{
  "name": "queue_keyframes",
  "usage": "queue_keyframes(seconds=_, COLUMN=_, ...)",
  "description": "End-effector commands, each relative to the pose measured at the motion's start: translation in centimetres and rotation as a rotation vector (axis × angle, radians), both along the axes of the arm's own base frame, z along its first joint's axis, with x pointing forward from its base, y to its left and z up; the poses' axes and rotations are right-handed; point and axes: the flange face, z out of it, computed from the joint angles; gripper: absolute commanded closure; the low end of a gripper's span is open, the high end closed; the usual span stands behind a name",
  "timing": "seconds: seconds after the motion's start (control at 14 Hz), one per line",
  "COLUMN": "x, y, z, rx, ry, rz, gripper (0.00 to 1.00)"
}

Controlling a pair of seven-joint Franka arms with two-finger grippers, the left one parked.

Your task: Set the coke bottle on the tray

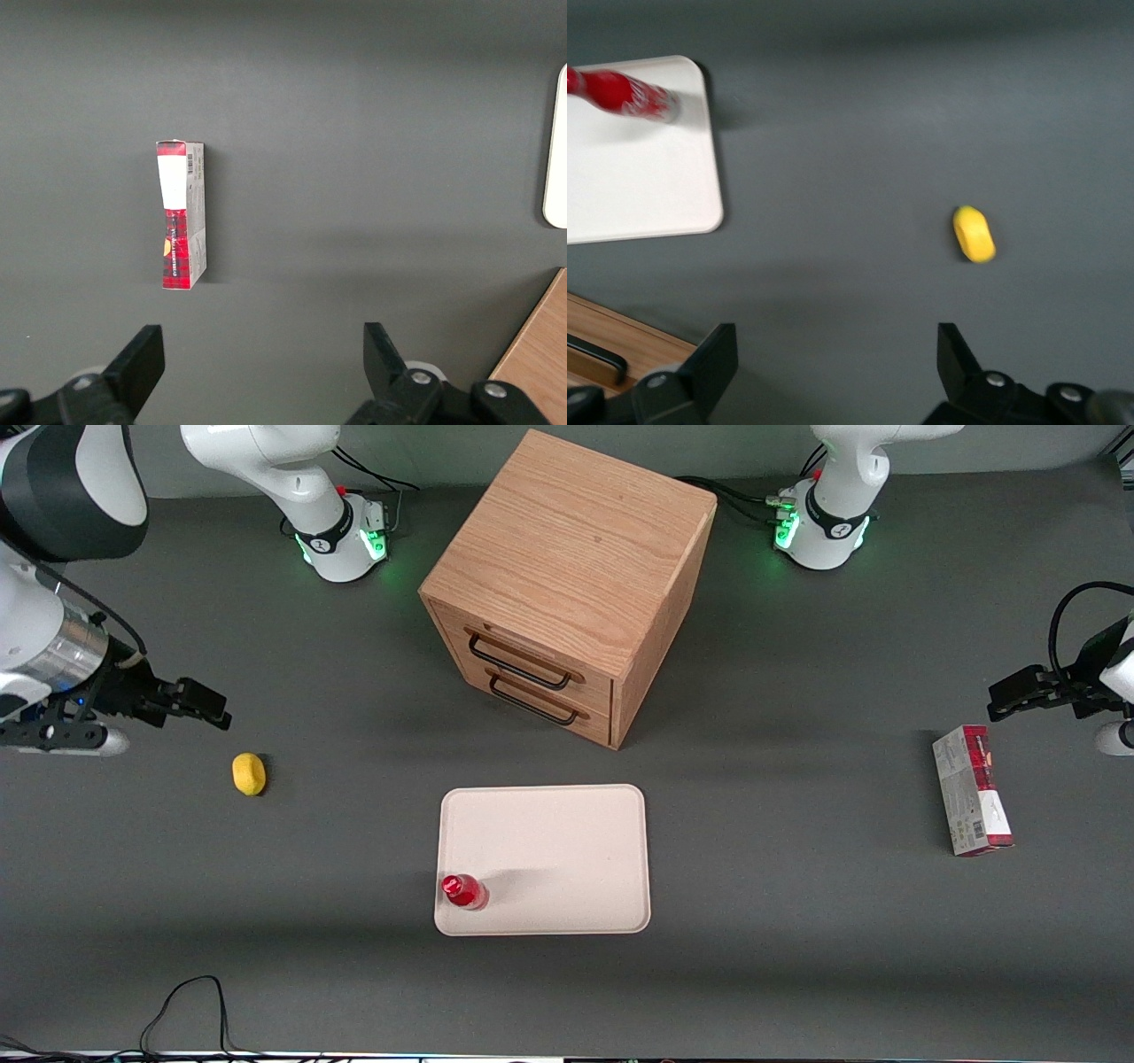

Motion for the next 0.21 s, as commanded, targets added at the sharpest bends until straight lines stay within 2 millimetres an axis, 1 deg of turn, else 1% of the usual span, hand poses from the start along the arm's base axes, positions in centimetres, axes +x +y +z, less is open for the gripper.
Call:
queue_keyframes(seconds=0.0, x=-1.14, y=0.29, z=0.88, rx=-0.031, ry=-0.004, rz=0.012, gripper=0.0)
queue_keyframes(seconds=0.14, x=-0.94, y=0.17, z=1.82, rx=-0.039, ry=0.005, rz=0.011, gripper=0.0)
